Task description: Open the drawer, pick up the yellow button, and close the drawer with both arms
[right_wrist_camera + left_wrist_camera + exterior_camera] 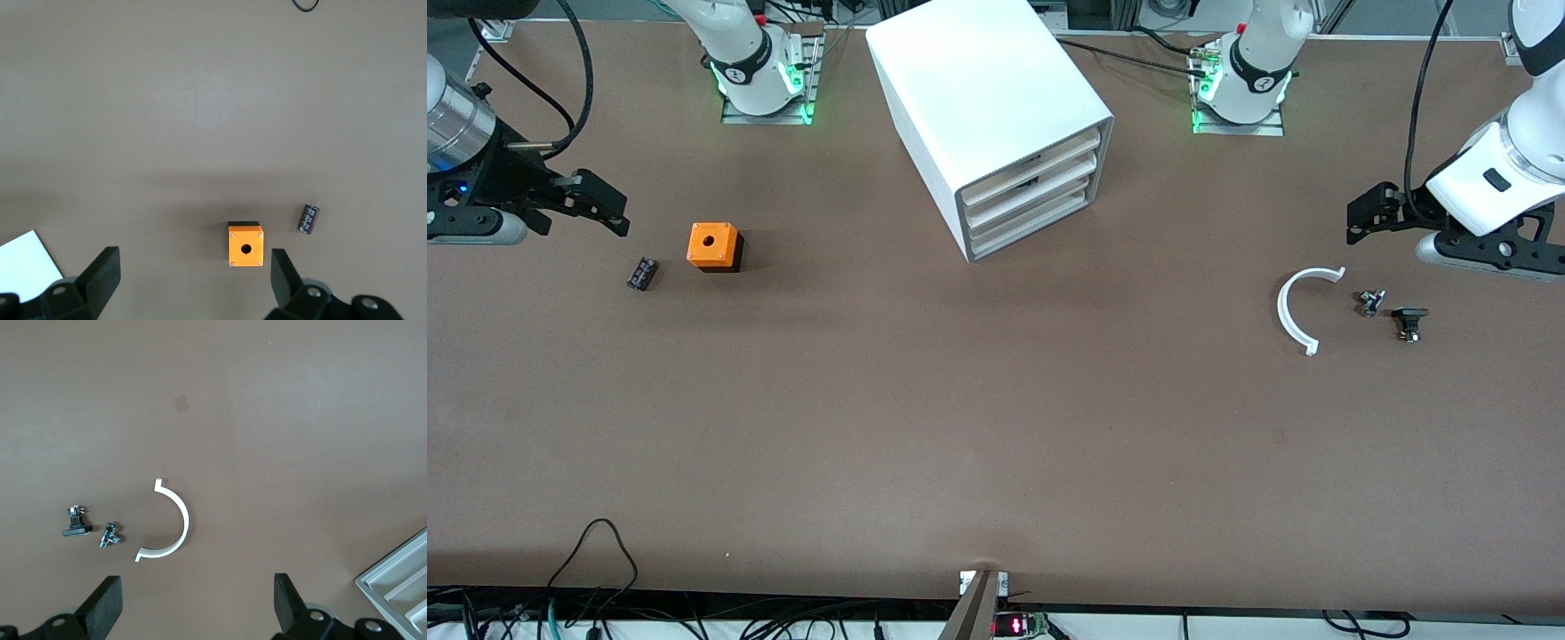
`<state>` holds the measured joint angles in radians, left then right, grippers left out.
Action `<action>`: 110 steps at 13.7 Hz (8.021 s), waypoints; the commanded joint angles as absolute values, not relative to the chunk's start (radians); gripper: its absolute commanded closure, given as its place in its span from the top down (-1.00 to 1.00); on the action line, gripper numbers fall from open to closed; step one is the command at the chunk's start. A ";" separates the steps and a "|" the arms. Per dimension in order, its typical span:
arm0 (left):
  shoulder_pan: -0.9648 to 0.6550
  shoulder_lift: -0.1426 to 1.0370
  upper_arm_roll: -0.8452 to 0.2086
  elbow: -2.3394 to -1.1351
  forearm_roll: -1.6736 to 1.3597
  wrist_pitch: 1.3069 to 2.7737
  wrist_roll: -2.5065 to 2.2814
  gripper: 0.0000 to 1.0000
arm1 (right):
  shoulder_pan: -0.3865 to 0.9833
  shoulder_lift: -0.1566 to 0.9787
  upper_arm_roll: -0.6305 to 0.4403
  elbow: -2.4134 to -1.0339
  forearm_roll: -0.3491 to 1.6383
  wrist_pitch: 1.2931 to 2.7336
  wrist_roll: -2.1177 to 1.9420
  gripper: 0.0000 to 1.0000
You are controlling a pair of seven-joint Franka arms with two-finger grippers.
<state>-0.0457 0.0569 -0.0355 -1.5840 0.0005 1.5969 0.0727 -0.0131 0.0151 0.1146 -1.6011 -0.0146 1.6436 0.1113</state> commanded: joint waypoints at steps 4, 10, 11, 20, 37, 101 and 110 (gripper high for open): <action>-0.048 0.046 -0.040 -1.583 0.012 1.580 0.072 1.00 | -0.023 0.005 0.118 -1.606 -0.008 1.652 0.095 1.00; -0.048 0.046 -0.040 -1.583 0.012 1.574 0.072 1.00 | -0.026 0.027 0.115 -1.624 -0.005 1.661 0.112 1.00; -0.048 0.046 -0.040 -1.583 0.012 1.572 0.072 1.00 | -0.028 0.043 0.114 -1.629 -0.005 1.654 0.112 1.00; -0.051 0.054 -0.040 -1.583 -0.011 1.462 0.086 1.00 | 0.054 0.182 0.124 -1.638 0.031 1.792 0.225 1.00; -0.063 0.167 -0.149 -1.997 -0.872 1.658 0.564 0.99 | 0.277 0.386 0.124 -1.307 0.092 1.730 0.713 1.00; 0.192 0.555 -0.307 -1.520 -0.737 1.335 0.404 1.00 | 0.773 0.848 0.172 -0.979 0.071 2.100 1.933 1.00; 0.071 0.442 -0.348 -1.340 -0.304 1.310 -0.140 1.00 | 0.784 0.848 0.167 -0.979 0.071 2.097 1.930 -0.38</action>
<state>0.1400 0.4543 -0.3513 -1.4122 -0.4232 1.3229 -0.0185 0.7736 0.8296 0.1760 -1.0179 0.0839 2.1048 1.9132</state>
